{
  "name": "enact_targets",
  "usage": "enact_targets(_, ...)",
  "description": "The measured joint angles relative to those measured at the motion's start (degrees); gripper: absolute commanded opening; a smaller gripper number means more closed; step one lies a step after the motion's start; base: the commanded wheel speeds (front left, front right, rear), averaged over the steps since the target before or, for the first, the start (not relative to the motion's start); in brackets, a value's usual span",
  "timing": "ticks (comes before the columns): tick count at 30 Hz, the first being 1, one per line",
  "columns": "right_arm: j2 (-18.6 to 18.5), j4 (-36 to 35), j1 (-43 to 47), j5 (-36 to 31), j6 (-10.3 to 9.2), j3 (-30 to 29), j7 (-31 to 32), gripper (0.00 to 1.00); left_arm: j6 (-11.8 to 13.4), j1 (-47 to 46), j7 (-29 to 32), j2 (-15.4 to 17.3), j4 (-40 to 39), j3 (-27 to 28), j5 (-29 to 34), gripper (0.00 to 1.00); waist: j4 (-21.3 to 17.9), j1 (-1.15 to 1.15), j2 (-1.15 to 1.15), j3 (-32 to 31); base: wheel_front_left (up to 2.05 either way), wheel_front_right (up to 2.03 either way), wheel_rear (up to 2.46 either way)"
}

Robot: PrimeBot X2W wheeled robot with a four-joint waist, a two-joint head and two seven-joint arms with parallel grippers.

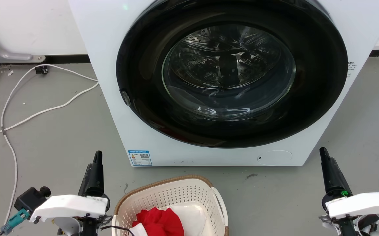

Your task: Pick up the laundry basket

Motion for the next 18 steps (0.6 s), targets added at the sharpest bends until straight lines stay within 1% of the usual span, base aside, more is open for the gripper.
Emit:
enact_targets(11,0.0,-1.8,0.9,-11.6,0.0,0.9,-2.2,1.0,0.5,0.6,-2.2,0.0,-2.0,-1.0,9.2,1.0,0.0,0.0,0.0,0.2,0.0,0.0,0.0)
enact_targets(18,0.0,-3.3,1.4,-17.2,0.0,1.3,-3.6,1.0,0.5,0.9,-3.5,0.1,-3.6,-1.1,14.6,1.0,0.1,0.0,0.0,0.4,0.0,0.0,0.0)
